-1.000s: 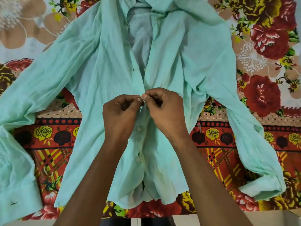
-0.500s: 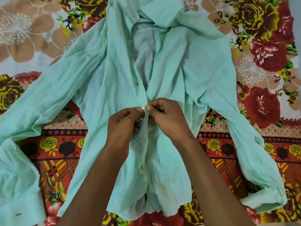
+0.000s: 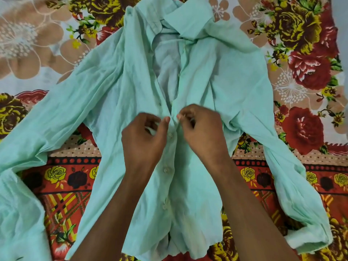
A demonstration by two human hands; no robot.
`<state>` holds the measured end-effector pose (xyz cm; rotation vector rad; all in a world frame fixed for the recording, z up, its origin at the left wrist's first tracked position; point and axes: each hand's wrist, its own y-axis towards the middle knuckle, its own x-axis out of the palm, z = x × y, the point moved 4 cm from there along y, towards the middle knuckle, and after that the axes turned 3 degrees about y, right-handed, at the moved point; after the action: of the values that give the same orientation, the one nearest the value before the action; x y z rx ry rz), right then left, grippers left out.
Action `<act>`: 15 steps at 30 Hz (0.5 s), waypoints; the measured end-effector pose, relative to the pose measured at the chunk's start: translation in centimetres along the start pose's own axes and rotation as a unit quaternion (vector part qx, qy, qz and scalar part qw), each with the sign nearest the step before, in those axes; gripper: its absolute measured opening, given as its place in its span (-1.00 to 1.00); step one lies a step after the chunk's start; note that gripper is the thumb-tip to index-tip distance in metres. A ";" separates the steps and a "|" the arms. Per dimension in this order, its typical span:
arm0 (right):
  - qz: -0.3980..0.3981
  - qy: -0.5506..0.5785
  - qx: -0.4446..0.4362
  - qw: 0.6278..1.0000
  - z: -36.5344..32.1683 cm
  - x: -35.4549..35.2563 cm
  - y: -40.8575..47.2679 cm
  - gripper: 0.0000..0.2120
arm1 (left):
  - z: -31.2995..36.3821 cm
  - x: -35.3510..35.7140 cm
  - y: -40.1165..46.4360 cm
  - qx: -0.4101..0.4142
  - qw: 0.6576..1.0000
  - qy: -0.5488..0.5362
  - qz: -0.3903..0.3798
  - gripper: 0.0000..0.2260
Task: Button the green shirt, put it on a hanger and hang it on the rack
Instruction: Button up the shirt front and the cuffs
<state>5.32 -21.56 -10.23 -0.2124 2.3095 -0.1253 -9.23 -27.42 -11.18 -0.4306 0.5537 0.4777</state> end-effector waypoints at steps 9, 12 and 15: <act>-0.005 -0.051 0.025 0.998 0.4 3.5 4.6 -0.86 | 1.2 3.4 5.3 0.025 0.987 0.152 0.033 -0.69; -0.002 -0.085 0.018 0.996 0.1 3.7 4.5 -0.87 | 1.0 3.1 5.8 0.017 0.985 0.169 0.022 -0.79; 0.008 -0.120 0.005 0.993 -0.2 3.4 4.4 -0.90 | 1.2 2.4 5.8 0.010 0.990 0.137 0.011 -0.89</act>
<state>2.34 -17.93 -13.22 -0.1937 2.0714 -0.0972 -10.04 -21.39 -13.15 -0.4750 0.8289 0.4370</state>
